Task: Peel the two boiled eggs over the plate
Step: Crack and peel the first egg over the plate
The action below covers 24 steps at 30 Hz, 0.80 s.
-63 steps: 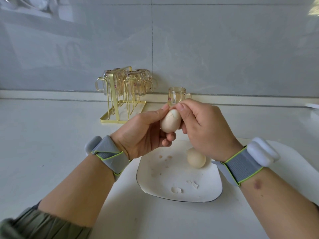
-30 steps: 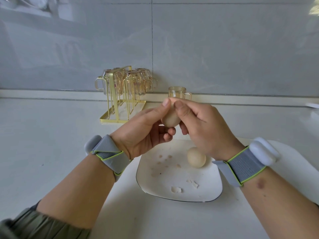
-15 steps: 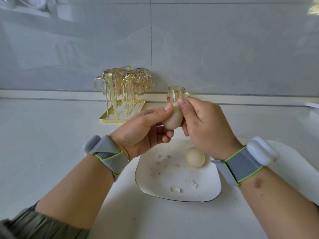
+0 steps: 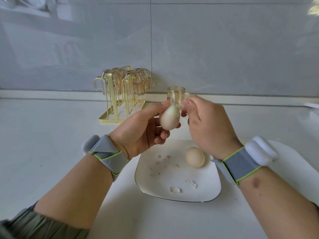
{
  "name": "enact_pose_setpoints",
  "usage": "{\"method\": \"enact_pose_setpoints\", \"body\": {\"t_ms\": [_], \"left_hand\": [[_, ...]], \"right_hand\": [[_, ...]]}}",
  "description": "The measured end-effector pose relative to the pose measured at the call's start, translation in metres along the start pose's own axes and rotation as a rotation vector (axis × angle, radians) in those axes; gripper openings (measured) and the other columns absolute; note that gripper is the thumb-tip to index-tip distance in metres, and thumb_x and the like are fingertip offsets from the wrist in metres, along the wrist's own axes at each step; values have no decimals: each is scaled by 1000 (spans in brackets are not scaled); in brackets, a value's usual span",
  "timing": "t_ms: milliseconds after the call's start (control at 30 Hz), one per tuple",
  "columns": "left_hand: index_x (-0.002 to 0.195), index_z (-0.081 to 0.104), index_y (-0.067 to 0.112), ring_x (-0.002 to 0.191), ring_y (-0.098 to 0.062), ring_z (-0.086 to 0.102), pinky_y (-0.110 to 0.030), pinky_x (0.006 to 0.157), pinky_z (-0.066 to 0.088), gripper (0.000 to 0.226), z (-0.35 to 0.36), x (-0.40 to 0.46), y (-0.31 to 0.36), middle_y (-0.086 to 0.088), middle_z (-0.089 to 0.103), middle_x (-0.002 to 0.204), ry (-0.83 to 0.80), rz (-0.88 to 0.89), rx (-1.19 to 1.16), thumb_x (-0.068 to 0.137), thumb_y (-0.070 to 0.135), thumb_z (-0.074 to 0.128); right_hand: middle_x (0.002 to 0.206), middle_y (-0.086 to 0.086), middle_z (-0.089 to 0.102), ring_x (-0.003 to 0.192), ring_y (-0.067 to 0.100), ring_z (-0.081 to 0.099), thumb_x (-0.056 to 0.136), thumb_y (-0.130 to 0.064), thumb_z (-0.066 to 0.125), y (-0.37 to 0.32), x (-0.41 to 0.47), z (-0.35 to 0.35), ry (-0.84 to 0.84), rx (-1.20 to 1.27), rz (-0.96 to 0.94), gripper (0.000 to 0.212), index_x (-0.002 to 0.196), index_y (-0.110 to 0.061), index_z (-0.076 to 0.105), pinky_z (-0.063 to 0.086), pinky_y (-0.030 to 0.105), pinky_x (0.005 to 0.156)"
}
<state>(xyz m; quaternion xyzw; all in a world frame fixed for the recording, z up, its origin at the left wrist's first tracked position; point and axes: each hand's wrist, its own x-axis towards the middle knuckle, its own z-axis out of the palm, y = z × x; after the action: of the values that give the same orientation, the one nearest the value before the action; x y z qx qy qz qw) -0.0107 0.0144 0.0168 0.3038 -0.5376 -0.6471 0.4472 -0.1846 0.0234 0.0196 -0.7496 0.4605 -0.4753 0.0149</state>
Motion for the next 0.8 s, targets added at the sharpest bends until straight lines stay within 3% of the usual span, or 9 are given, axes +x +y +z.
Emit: {"method": "enact_pose_setpoints", "body": {"t_ms": [133, 233, 333, 400, 467, 567, 633, 800], "left_hand": [[93, 63, 8, 52, -18, 46, -23, 45, 36, 32, -2, 0, 3, -15, 68, 84, 33, 6, -22, 91, 39, 55], [93, 63, 4, 52, -18, 46, -23, 44, 37, 35, -1, 0, 4, -14, 68, 85, 55, 12, -40, 92, 37, 51], [102, 60, 2, 53, -20, 47, -26, 45, 39, 34, 2, -1, 3, -18, 63, 90, 59, 14, -32, 93, 33, 51], [105, 58, 2, 55, -22, 50, -27, 47, 42, 32, 2, -2, 4, -18, 58, 89, 50, 18, -33, 93, 31, 53], [108, 59, 2, 58, -24, 52, -28, 49, 45, 32, 4, -2, 3, -16, 56, 85, 30, 20, -37, 93, 30, 55], [119, 53, 4, 60, -24, 56, -28, 52, 51, 38, 6, -2, 2, -15, 58, 81, -3, 32, -32, 93, 31, 55], [121, 52, 5, 61, -24, 60, -27, 54, 54, 42, 6, -1, 1, -14, 59, 82, -17, 45, -30, 91, 33, 57], [97, 56, 9, 62, -19, 62, -25, 55, 54, 20, 4, -2, -1, -8, 64, 74, -76, 76, 1, 84, 22, 65]], "right_hand": [[47, -1, 37, 51, 19, 38, 99, -23, 45, -4, -1, -2, -101, 33, 46, 37, 74, -8, 68, 34, 35, 52], [52, 11, 47, 60, 31, 48, 88, -23, 44, -8, -1, -6, -86, 148, 87, 35, 72, -7, 71, 45, 42, 56], [52, -1, 53, 61, 16, 52, 84, -29, 38, -10, -1, -7, -71, 208, 116, 44, 95, -15, 78, 48, 36, 64], [60, 9, 53, 64, 19, 52, 89, -34, 37, -10, -2, -6, -73, 210, 66, 46, 106, -12, 74, 49, 39, 67], [63, 12, 53, 65, 25, 53, 96, -42, 38, -11, -4, -4, -88, 198, -9, 47, 104, -6, 67, 48, 43, 65], [66, 4, 65, 68, 22, 61, 99, -47, 38, -12, -5, -1, -124, 163, -53, 46, 104, -12, 66, 51, 42, 66], [61, 0, 61, 64, 17, 58, 100, -45, 37, -11, -5, 0, -125, 144, -49, 45, 101, -14, 68, 50, 41, 63], [57, -2, 52, 60, 18, 53, 106, -34, 37, -8, -4, 0, -100, 153, -12, 42, 89, -12, 69, 45, 38, 58]]}}
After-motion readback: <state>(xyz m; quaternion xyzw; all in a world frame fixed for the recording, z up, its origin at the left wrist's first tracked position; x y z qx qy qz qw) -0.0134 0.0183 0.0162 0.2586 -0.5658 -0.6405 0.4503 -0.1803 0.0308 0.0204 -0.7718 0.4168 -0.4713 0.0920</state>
